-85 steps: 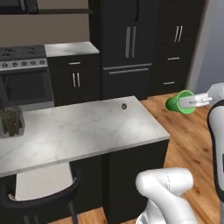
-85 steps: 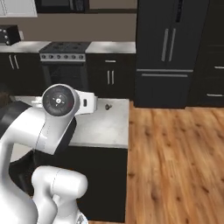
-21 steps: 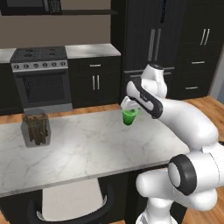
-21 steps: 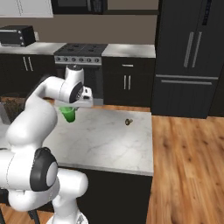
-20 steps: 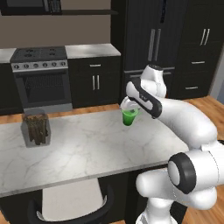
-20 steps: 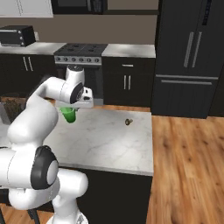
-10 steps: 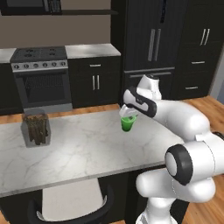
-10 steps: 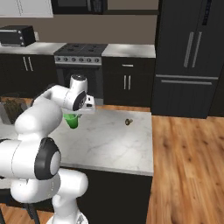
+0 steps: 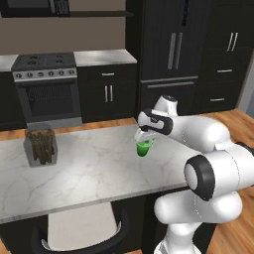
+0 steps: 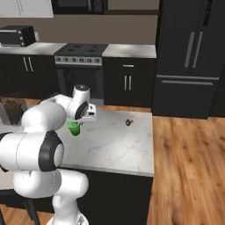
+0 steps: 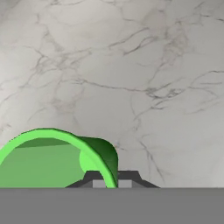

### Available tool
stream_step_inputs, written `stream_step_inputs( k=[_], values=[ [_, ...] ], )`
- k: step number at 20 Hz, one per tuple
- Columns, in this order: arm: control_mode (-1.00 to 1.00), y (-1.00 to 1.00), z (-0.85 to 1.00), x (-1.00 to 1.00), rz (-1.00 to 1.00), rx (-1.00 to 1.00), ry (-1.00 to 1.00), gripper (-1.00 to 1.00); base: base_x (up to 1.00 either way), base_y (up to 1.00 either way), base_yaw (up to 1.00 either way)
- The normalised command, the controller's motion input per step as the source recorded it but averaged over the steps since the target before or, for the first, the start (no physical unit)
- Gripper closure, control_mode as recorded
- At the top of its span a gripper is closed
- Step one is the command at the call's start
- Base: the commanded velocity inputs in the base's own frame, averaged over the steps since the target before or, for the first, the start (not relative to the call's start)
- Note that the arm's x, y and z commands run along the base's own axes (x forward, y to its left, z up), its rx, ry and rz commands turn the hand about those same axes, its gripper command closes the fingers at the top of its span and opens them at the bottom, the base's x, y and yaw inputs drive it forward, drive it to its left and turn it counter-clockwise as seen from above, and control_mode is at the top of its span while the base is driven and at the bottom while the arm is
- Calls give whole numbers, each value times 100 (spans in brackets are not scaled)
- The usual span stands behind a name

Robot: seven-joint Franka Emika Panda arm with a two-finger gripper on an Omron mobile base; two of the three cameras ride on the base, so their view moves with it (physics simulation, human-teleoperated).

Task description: Open the cabinet directly in front. Then move the liquor and the cup to the dining counter with the jar on it.

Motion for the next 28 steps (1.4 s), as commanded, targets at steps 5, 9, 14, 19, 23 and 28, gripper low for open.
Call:
stream_step_inputs(
  k=[5, 9, 14, 19, 23, 28],
  values=[
    [-100, 0, -34, 7, 3, 0, 0, 100, 0, 0, 0],
    [-100, 0, -31, 10, 2, 0, 0, 100, 0, 0, 0],
    [-100, 0, -27, 6, 1, 0, 0, 100, 0, 0, 0],
    [-100, 0, -19, 7, 0, 0, 0, 100, 0, 0, 0],
    [-100, 0, -29, 9, 0, 0, 0, 100, 0, 0, 0],
    [-100, 0, -34, 10, 1, 0, 0, 100, 0, 0, 0]
  ],
)
